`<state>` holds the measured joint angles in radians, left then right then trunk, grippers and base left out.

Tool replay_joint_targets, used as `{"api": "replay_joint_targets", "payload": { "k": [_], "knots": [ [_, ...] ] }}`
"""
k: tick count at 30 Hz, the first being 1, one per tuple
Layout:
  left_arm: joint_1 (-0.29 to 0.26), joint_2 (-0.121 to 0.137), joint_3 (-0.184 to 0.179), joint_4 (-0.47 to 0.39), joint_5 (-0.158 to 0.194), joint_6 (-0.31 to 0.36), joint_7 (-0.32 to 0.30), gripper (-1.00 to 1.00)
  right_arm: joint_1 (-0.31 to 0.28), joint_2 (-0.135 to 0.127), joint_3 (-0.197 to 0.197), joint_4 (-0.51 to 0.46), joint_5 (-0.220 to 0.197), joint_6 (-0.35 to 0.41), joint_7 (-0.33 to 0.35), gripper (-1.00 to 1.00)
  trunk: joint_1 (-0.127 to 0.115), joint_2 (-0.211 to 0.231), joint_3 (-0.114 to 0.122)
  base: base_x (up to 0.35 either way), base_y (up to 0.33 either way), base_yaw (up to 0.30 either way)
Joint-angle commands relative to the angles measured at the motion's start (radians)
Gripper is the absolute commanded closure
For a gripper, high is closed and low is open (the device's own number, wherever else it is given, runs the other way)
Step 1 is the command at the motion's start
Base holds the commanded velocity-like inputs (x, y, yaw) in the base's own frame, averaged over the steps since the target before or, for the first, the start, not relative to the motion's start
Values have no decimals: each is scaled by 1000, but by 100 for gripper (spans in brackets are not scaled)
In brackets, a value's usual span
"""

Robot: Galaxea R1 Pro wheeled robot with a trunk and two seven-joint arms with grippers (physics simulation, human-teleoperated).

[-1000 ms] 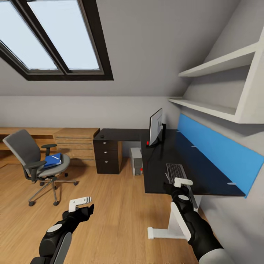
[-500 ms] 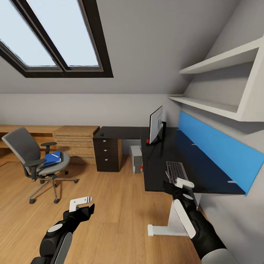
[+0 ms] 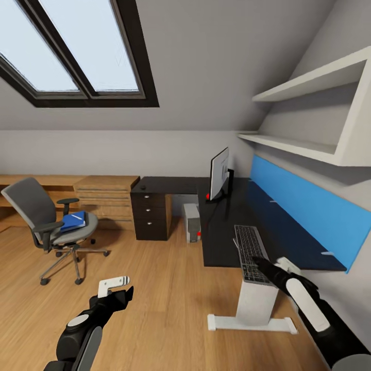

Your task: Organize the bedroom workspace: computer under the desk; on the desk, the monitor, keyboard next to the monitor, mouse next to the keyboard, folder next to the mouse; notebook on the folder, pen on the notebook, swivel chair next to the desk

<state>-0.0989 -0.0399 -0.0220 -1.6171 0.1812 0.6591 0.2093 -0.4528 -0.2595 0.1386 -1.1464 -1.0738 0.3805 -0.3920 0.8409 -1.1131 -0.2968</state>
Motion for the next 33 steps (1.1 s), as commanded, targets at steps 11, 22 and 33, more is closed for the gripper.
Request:
{"api": "replay_joint_targets", "payload": {
  "k": [11,22,33],
  "knots": [
    [-1,0,-1,-1,11,4,10,-100,46,-34,-100,-4,-53,1,73,-100,42,-78,-36,0,0,0],
    [-1,0,-1,-1,10,4,10,-100,76,-34,-168,-8,-55,2,128,-100,85,-155,-70,0,0,0],
    [-1,0,1,-1,11,4,10,-100,78,-29,-257,40,-57,1,148,-100,127,-232,-105,0,0,0]
  ]
}}
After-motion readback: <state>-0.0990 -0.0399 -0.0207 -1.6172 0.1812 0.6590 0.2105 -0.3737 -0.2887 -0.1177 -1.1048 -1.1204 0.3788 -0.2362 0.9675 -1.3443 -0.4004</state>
